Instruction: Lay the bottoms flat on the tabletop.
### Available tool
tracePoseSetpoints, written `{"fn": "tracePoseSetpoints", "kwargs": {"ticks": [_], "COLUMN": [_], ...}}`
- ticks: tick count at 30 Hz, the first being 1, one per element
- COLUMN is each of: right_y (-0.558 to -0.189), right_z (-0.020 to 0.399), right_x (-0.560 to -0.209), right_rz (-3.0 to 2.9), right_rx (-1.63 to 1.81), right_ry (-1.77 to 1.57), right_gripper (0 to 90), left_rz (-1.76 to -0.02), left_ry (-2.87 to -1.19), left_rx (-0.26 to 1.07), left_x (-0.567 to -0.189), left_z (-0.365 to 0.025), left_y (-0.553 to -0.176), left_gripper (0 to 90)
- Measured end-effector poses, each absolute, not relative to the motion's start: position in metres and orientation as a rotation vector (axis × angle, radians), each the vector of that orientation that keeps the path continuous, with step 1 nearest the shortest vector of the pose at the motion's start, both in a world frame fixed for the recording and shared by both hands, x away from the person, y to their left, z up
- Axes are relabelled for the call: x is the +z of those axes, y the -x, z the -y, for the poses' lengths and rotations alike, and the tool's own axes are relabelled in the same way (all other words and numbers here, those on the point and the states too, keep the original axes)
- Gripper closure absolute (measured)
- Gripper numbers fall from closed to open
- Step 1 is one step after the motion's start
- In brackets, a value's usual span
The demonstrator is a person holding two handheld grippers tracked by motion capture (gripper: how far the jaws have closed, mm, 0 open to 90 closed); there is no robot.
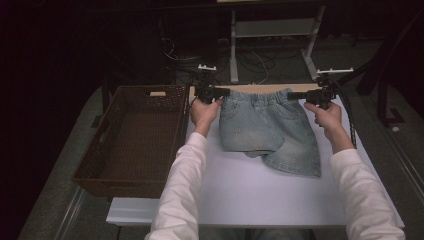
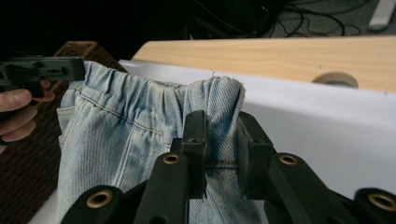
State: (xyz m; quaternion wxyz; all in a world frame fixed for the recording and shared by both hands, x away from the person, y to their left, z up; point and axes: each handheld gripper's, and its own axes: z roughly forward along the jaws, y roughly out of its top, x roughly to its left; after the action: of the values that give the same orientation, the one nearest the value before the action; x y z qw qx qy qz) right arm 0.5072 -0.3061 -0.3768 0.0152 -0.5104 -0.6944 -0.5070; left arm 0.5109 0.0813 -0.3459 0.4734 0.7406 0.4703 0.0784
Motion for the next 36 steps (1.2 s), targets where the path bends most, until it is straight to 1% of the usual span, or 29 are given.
{"fn": "tracePoseSetpoints", "kwargs": {"ticks": [6, 9, 13, 16, 17, 19, 20, 21, 22, 24, 25, 26, 32, 36], "right_y": [-0.507, -0.508, -0.508, -0.508, -0.508, -0.508, -0.508, -0.508, -0.507, -0.506, -0.505, -0.504, -0.495, -0.488], "right_z": [0.311, 0.309, 0.306, 0.306, 0.306, 0.305, 0.305, 0.304, 0.303, 0.302, 0.301, 0.301, 0.303, 0.304], "right_x": [-0.391, -0.395, -0.396, -0.396, -0.396, -0.397, -0.398, -0.398, -0.398, -0.398, -0.397, -0.395, -0.378, -0.367], "right_rz": [2.124, 2.138, 2.159, 2.177, 2.178, 2.168, 2.163, 2.161, 2.168, 2.210, 2.232, 2.245, 2.266, 2.286], "right_rx": [-1.569, -1.549, -1.515, -1.491, -1.484, -1.474, -1.474, -1.467, -1.460, -1.429, -1.419, -1.410, -1.466, -1.487], "right_ry": [1.647, 1.664, 1.695, 1.720, 1.732, 1.744, 1.736, 1.734, 1.732, 1.732, 1.738, 1.740, 1.701, 1.665], "right_gripper": [74.8, 74.7, 74.4, 73.6, 72.4, 67.8, 64.2, 58.5, 55.8, 50.8, 48.6, 47.9, 38.6, 30.3], "left_rz": [-1.194, -1.198, -1.161, -1.186, -1.205, -1.228, -1.237, -1.244, -1.245, -1.232, -1.225, -1.215, -1.168, -1.147], "left_ry": [-1.797, -1.799, -1.815, -1.785, -1.766, -1.754, -1.767, -1.780, -1.787, -1.775, -1.773, -1.766, -1.737, -1.728], "left_rx": [0.164, 0.186, 0.236, 0.187, 0.169, 0.143, 0.142, 0.146, 0.150, 0.144, 0.149, 0.148, 0.142, 0.140], "left_x": [-0.373, -0.381, -0.388, -0.394, -0.396, -0.398, -0.398, -0.398, -0.397, -0.393, -0.390, -0.386, -0.368, -0.356], "left_z": [-0.077, -0.073, -0.066, -0.065, -0.065, -0.065, -0.064, -0.063, -0.063, -0.063, -0.064, -0.065, -0.068, -0.070], "left_y": [-0.518, -0.521, -0.523, -0.526, -0.527, -0.528, -0.528, -0.526, -0.525, -0.521, -0.519, -0.518, -0.509, -0.501], "left_gripper": [82.2, 81.9, 81.9, 80.9, 77.2, 59.5, 53.4, 49.0, 44.9, 41.3, 38.1, 35.4, 32.2, 30.9]}}
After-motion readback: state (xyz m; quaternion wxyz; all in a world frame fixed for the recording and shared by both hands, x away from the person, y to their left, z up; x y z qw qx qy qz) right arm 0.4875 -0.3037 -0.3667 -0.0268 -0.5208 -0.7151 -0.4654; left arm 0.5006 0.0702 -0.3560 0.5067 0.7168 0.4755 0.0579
